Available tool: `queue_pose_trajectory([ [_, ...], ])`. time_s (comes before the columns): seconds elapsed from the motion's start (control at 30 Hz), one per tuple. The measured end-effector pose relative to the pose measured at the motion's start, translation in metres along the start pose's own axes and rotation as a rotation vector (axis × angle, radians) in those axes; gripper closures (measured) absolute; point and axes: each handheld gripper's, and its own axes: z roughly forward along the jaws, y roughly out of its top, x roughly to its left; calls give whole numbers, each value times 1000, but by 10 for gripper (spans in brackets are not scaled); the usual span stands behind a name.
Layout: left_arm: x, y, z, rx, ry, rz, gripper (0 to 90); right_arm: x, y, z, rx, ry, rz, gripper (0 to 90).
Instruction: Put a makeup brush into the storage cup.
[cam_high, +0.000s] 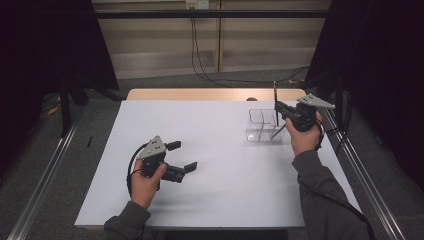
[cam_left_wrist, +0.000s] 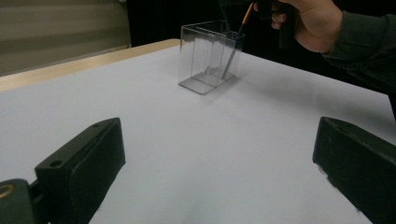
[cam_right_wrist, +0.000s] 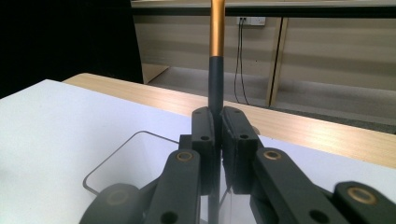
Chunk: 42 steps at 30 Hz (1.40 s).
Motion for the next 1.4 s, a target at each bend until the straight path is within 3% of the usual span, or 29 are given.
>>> queue_pose_trajectory([
  [1.4, -1, 1, 0, 6, 3, 9, 21, 0, -16, -7, 13, -2, 0, 842],
])
